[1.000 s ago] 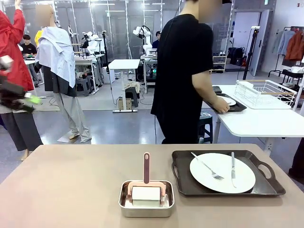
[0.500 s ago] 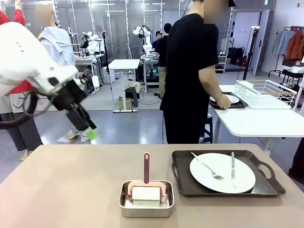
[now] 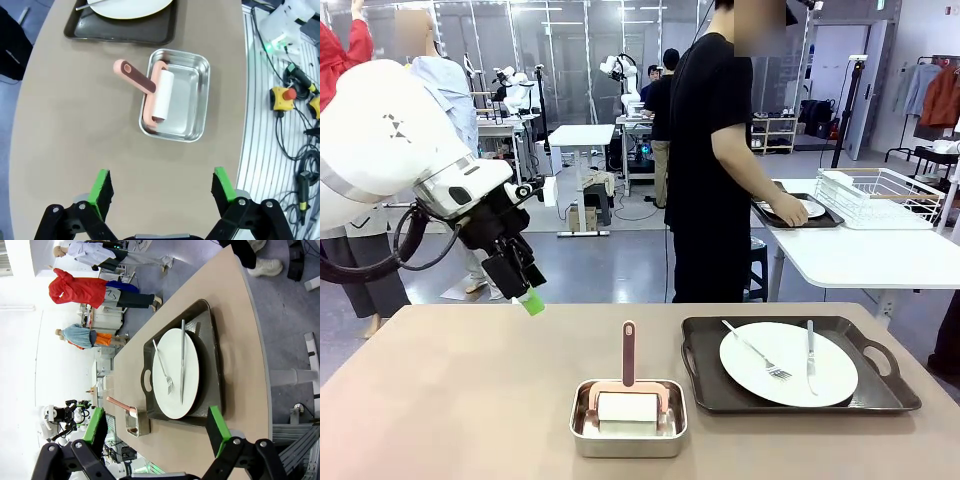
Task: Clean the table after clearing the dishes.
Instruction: When the left (or right) Handle tray is removed, use the left hand (or right hand) to clean the left (or right) side of the table with the Lint Roller.
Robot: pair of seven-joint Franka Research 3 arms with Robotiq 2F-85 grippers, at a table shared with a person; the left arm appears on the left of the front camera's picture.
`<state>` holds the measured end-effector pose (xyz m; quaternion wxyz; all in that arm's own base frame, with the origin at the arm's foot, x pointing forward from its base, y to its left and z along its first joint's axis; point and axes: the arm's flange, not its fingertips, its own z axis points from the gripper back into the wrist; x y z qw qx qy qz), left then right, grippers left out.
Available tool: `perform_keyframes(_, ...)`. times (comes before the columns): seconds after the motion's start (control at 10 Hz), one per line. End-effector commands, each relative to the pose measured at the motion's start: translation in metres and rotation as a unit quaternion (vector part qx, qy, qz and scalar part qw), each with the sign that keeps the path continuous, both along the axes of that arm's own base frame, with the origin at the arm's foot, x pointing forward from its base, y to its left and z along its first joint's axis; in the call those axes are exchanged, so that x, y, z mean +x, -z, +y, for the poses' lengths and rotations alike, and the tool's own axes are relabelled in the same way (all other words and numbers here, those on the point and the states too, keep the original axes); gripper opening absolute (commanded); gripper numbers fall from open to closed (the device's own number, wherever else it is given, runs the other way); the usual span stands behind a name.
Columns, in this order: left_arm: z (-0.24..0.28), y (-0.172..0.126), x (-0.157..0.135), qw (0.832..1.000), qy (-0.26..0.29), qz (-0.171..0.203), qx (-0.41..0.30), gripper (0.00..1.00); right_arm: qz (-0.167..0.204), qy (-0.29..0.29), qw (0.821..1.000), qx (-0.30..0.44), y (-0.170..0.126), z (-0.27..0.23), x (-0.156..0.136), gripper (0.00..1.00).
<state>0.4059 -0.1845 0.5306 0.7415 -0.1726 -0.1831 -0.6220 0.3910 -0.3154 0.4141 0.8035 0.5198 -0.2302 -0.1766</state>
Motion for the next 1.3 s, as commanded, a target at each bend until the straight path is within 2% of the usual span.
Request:
perform_keyframes(0.0, 0.004, -0.001, 0.001, 1.000, -0.002, 0.003, 0.004, 1.00, -0.004, -0.001, 1.000, 0.001, -0.001, 0.001, -0.003, 1.00)
perform_keyframes(0.4, 0.004, 0.001, 0.002, 1.000, -0.003, 0.002, -0.002, 1.00, -0.004, -0.001, 1.000, 0.001, -0.001, 0.001, -0.003, 1.00)
perform_keyframes(0.6, -0.026, -0.003, 0.029, 0.998, 0.062, -0.004, 0.028, 1.00, -0.004, -0.001, 1.000, 0.001, -0.001, 0.001, -0.003, 1.00)
perform_keyframes(0.9, -0.088, -0.025, 0.075, 0.986, 0.138, 0.018, 0.089, 1.00, -0.004, -0.001, 1.000, 0.001, -0.001, 0.001, -0.003, 1.00)
perform_keyframes(1.2, -0.143, -0.023, 0.107, 0.970, 0.194, 0.048, 0.135, 1.00, -0.004, -0.001, 1.000, 0.001, -0.001, 0.001, -0.003, 1.00)
